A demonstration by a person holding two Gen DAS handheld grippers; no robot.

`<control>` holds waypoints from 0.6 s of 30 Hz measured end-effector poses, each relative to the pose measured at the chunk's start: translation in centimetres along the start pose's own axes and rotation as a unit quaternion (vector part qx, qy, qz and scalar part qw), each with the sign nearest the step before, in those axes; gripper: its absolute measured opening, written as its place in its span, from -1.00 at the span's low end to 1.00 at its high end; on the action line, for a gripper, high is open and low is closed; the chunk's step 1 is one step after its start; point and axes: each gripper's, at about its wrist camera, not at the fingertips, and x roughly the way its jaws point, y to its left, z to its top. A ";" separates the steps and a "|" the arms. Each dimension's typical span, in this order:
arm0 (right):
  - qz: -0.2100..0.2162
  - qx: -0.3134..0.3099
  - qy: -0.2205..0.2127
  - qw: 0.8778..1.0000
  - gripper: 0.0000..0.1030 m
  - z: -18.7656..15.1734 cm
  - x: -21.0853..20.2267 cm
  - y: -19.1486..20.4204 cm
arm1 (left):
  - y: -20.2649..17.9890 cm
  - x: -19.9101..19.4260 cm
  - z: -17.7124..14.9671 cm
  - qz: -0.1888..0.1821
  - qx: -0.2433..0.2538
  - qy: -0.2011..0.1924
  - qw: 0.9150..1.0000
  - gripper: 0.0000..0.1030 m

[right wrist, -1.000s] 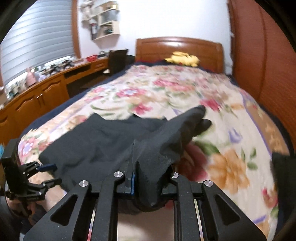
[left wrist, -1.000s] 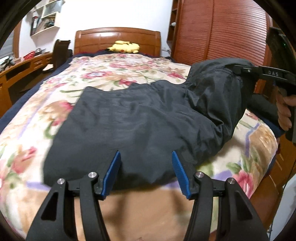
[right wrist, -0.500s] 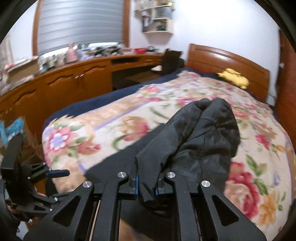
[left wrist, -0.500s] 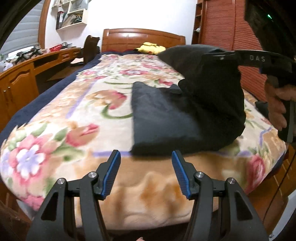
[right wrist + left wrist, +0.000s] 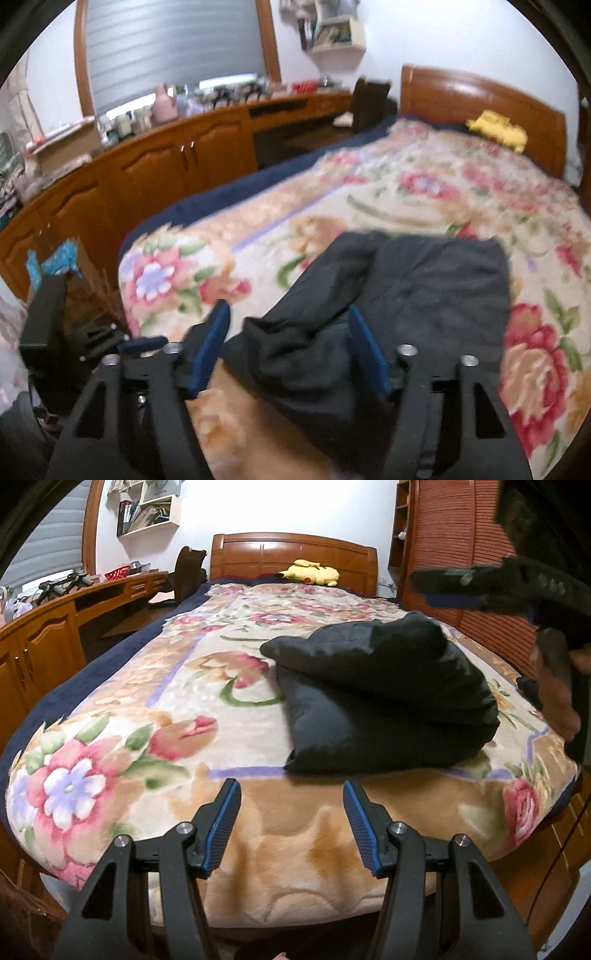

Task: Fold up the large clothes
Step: 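Fold the lifted jacket end over the bundle with the right tool and release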

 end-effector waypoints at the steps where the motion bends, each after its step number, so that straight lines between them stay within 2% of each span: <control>1: -0.005 0.000 -0.009 1.000 0.40 0.2 -0.7 -0.3 | -0.2 0.0 0.1 -0.001 0.001 -0.003 1.000 0.10; 3: -0.040 0.002 -0.025 0.999 0.40 0.2 -2.3 -1.6 | -0.5 -0.1 0.4 -0.001 0.001 -0.008 1.000 0.10; 4: -0.073 0.002 -0.030 0.997 0.40 0.0 -2.9 -2.6 | -0.6 -0.2 0.5 -0.001 0.002 -0.011 1.000 0.10; 6: -0.102 0.009 -0.020 0.995 0.40 -0.7 -3.1 -4.2 | -0.9 -0.5 0.9 -0.001 0.001 -0.019 1.000 0.10; 10: -0.110 0.023 0.023 0.993 0.40 -3.4 -1.7 -6.3 | -1.1 -1.2 1.4 -0.003 -0.003 -0.033 0.999 0.10; 15: -0.075 0.020 0.055 0.995 0.31 -6.1 1.1 -4.9 | -1.1 -1.8 1.7 0.001 -0.006 -0.040 0.999 0.10; 18: -0.062 0.018 0.071 0.995 0.32 -6.9 2.7 -3.8 | -1.1 -2.1 1.7 0.004 -0.007 -0.041 0.999 0.10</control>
